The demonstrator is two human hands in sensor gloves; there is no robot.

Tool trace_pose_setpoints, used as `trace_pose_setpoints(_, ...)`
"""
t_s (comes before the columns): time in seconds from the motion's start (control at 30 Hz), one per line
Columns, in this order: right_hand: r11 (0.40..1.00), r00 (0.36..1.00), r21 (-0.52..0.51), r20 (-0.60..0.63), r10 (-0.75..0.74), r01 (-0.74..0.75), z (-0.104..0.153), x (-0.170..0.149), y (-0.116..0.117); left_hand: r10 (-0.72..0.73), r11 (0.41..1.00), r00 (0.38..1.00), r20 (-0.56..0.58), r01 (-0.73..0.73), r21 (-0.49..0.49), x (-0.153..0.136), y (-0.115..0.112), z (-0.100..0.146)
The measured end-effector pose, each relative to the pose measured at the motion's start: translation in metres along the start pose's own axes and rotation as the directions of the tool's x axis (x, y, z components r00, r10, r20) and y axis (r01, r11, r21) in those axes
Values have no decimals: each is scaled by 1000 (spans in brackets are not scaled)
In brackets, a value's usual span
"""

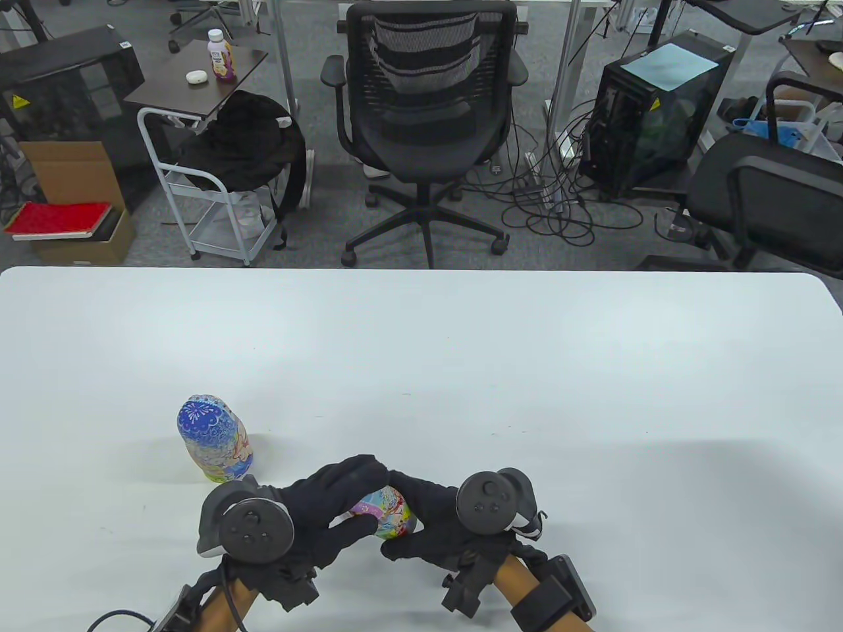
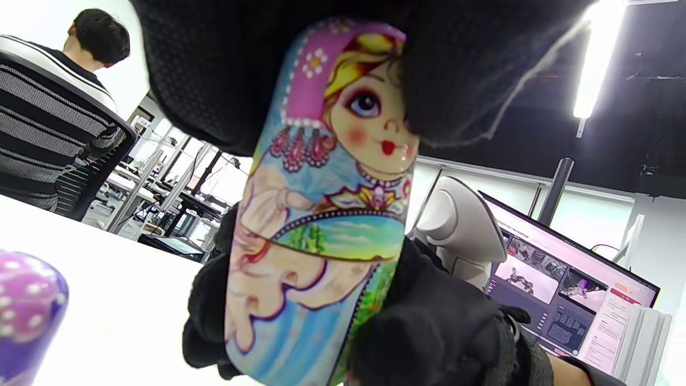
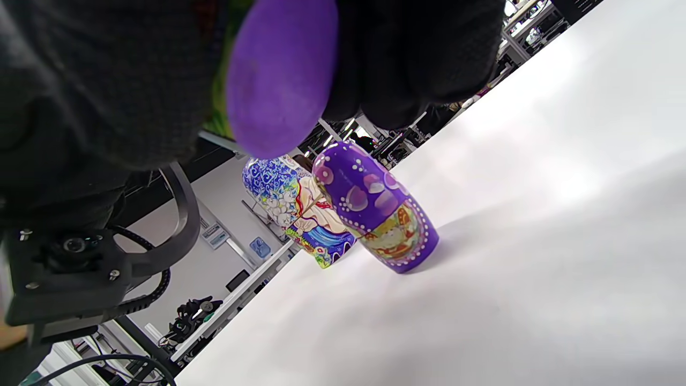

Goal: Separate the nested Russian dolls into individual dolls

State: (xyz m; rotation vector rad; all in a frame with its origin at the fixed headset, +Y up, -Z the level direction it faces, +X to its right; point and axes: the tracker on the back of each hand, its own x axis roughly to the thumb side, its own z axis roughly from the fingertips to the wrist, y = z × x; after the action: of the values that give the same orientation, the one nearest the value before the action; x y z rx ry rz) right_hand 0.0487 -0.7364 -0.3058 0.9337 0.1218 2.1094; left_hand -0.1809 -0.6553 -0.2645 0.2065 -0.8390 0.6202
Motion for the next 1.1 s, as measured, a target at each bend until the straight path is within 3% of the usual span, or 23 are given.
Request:
trace_pose_setpoints(0.17, 999, 999, 25, 0, -34, 34, 0, 1, 0, 18, 1000, 1000, 19, -17, -17, 2, -2, -1)
trace_pose_setpoints(0.57, 995, 995, -8, 0, -100, 100, 0, 4, -1, 28, 995, 999, 23, -30, 94, 2, 6, 2)
trace_pose_setpoints(0.87, 994, 996, -67, -1, -84, 84, 5, 0, -17, 12, 979, 1000, 3, -13, 205, 0, 38, 5)
trace_pose_setpoints(1.1, 992, 998, -124, -62, 1, -9, 9, -11, -26, -140, 952, 977, -158, 177, 251, -18, 64, 4)
